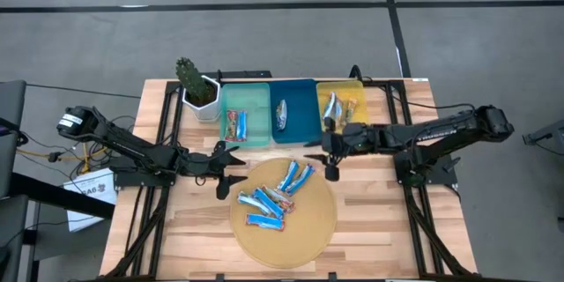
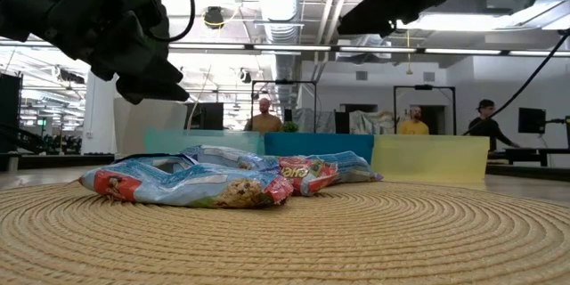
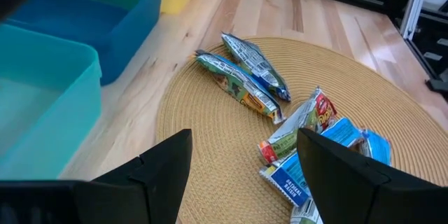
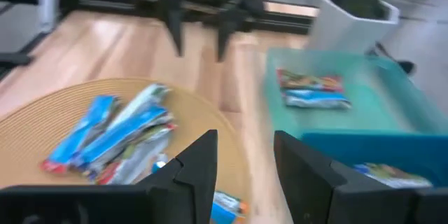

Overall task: Pick and place Granola Bars by type
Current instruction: Put the blue granola bar into the blue bin

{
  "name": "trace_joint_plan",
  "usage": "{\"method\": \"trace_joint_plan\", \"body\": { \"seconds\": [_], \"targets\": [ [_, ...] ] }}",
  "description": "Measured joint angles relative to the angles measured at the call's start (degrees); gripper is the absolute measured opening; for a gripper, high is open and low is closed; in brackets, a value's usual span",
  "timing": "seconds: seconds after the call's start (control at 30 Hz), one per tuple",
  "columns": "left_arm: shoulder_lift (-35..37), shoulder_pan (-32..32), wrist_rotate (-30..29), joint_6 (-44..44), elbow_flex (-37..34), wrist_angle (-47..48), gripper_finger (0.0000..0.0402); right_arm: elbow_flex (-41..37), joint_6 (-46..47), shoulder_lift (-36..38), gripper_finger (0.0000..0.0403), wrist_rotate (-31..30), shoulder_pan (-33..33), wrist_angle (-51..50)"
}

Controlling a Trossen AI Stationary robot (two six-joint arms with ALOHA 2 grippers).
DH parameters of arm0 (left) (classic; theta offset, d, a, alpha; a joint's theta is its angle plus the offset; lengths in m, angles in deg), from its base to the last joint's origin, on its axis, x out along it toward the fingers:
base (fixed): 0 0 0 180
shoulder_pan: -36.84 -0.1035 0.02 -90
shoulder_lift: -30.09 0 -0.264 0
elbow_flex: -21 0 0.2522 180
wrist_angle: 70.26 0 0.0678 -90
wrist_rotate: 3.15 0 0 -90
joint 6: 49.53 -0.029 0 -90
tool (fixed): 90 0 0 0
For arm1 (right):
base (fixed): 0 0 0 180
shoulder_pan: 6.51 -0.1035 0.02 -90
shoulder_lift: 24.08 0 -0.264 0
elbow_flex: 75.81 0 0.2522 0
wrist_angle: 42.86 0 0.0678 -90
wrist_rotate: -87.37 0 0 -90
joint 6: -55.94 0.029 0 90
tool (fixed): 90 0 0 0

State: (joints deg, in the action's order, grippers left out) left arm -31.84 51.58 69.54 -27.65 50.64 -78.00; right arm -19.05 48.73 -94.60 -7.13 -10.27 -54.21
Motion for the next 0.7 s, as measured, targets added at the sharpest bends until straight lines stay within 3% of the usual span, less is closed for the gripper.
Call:
{"method": "trace_joint_plan", "body": {
  "seconds": [0.17,0.7],
  "targets": [
    [0.0,0.0,-0.1,1.6,0.0,0.0,0.0249,0.0,-4.0,0.0,0.0133,3.2,-2.3,-1.0],
    [0.0,0.0,-3.5,3.6,0.0,-4.0,0.0249,0.0,-9.6,-0.1,0.0134,3.0,-5.1,-8.2]
  ]
}}
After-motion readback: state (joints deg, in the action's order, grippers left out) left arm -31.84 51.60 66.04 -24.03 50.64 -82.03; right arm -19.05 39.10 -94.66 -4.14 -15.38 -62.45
